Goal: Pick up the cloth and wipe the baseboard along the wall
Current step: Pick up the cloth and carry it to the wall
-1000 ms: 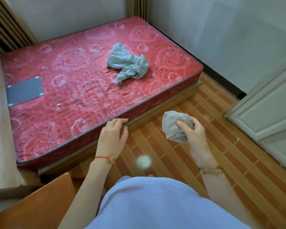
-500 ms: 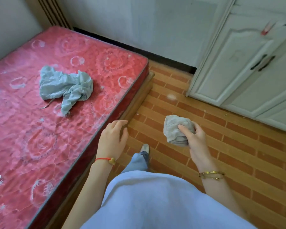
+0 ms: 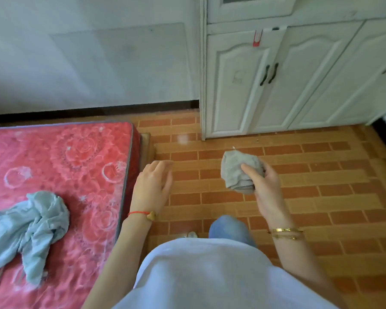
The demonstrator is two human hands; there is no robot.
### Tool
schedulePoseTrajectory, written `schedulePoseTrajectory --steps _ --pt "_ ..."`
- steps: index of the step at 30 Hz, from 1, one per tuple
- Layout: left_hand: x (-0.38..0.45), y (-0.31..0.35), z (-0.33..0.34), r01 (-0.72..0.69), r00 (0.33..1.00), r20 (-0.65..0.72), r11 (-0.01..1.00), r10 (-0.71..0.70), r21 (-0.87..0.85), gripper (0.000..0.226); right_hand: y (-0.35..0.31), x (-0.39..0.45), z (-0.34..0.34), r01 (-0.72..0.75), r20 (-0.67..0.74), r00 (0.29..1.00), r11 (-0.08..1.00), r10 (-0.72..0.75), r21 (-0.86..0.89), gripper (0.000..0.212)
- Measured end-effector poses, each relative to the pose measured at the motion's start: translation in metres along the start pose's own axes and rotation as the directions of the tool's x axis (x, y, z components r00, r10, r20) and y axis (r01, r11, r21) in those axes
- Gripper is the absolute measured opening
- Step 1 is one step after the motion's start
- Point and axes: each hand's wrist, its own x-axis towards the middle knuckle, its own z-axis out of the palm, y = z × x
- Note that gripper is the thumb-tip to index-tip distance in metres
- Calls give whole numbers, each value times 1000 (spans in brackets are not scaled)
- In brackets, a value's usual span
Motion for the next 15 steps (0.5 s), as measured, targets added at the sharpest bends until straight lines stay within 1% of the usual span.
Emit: schedulePoseTrajectory --steps 3,6,8,12,15 --pt "43 12 13 -90 993 71 996 91 -12 39 -5 19 -9 -12 -105 994 999 16 34 23" --pt "88 26 34 -164 978 130 986 164 -12 24 -10 43 -24 -13 -212 977 999 21 36 22" --pt "120 41 50 -213 964 156 977 215 -27 22 -16 63 -35 -8 -272 962 999 19 42 21" --pt "186 80 87 -321 926 197 946 323 -45 21 -35 110 -66 13 -368 929 995 23 95 19" --pt "237 123 115 -368 903 215 928 373 -64 24 -59 146 -98 50 -409 913 993 -1 109 25"
